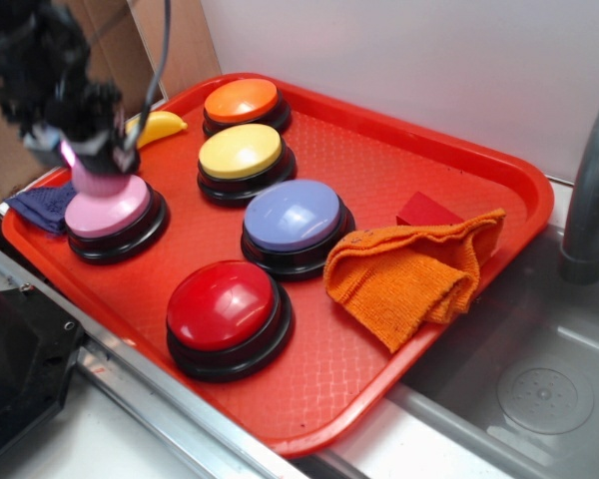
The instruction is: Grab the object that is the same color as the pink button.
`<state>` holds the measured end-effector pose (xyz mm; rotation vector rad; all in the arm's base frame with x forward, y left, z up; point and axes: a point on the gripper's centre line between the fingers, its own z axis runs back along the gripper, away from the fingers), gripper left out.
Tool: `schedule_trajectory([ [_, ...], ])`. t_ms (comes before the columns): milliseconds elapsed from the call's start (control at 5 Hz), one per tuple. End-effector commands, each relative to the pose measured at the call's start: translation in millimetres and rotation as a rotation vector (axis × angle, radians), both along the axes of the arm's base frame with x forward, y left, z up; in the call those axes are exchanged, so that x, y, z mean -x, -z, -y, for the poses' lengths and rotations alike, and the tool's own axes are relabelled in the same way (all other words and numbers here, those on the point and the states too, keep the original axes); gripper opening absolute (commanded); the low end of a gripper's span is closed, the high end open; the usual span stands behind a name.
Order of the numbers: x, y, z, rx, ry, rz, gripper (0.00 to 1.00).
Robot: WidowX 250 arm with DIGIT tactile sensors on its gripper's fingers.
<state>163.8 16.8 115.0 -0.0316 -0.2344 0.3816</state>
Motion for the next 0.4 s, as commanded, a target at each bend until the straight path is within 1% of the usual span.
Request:
schedule_trajectory([
  [0, -33.8, -64.0, 1.2, 0.013, 0.018, 0.063, 0.0],
  [200, -41.0, -65.2, -1.4, 0.019, 0.045, 0.05, 0.0],
])
